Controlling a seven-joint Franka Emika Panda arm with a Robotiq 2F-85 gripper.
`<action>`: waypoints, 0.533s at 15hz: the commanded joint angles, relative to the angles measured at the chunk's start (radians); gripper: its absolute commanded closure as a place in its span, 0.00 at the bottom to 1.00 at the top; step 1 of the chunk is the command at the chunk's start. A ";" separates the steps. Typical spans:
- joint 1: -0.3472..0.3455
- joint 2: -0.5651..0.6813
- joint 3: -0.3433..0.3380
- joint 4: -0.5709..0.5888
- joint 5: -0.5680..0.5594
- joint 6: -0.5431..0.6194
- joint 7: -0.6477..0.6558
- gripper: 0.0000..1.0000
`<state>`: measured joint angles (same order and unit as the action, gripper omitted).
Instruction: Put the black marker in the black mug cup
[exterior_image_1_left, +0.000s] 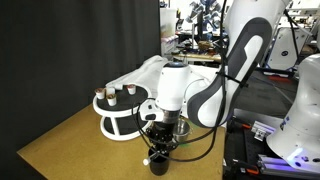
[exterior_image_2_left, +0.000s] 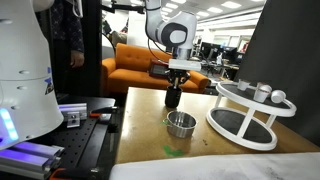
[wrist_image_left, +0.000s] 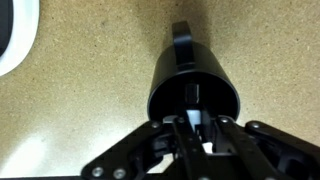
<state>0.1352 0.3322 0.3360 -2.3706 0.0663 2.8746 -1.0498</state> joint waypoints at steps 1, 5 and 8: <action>-0.021 0.046 0.009 0.038 -0.057 -0.014 0.027 0.95; -0.025 0.062 0.008 0.048 -0.096 -0.013 0.056 0.95; -0.026 0.057 0.009 0.043 -0.109 -0.012 0.078 0.95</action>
<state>0.1242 0.3816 0.3357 -2.3392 -0.0117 2.8746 -1.0007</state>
